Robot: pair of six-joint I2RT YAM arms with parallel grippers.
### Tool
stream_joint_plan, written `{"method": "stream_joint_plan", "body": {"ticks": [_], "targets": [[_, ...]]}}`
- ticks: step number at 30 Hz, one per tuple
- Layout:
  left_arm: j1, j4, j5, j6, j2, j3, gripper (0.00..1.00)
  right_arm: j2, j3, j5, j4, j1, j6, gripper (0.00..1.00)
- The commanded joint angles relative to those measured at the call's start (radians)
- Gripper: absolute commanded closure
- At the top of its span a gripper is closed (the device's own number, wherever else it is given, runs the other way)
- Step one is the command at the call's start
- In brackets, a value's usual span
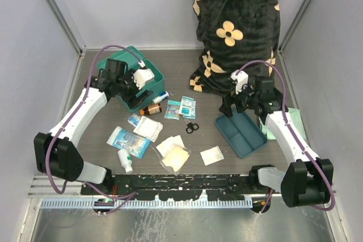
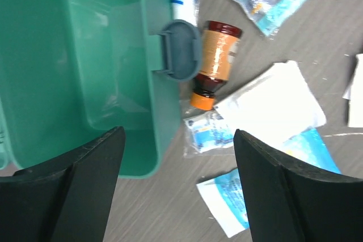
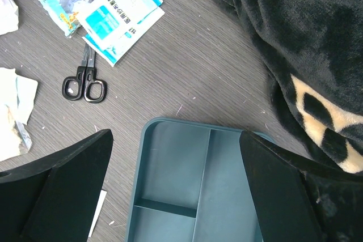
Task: Organize the medicine kit
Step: Move the medicine box to the center of the board, then pick up the pill bottle at the center of the board.
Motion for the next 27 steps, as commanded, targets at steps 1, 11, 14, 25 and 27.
{"method": "stream_joint_plan", "body": {"ticks": [1, 11, 14, 25, 27], "targets": [[-0.009, -0.001, 0.128, -0.021, -0.043, -0.053, 0.20, 0.002, 0.009, -0.014, 0.015, -0.003, -0.012, 0.00], [-0.050, 0.110, 0.143, -0.069, -0.002, -0.155, 0.18, 0.008, 0.009, -0.008, 0.013, -0.003, -0.013, 0.00], [-0.078, 0.131, 0.122, -0.065, 0.051, -0.154, 0.18, 0.008, 0.009, -0.006, 0.013, -0.003, -0.014, 0.00], [-0.184, 0.360, -0.128, -0.084, 0.147, -0.223, 0.18, 0.005, 0.007, -0.002, 0.012, -0.003, -0.020, 0.00], [-0.193, 0.374, -0.154, -0.085, 0.168, -0.223, 0.17, 0.007, 0.006, -0.001, 0.010, -0.003, -0.021, 0.00]]}}
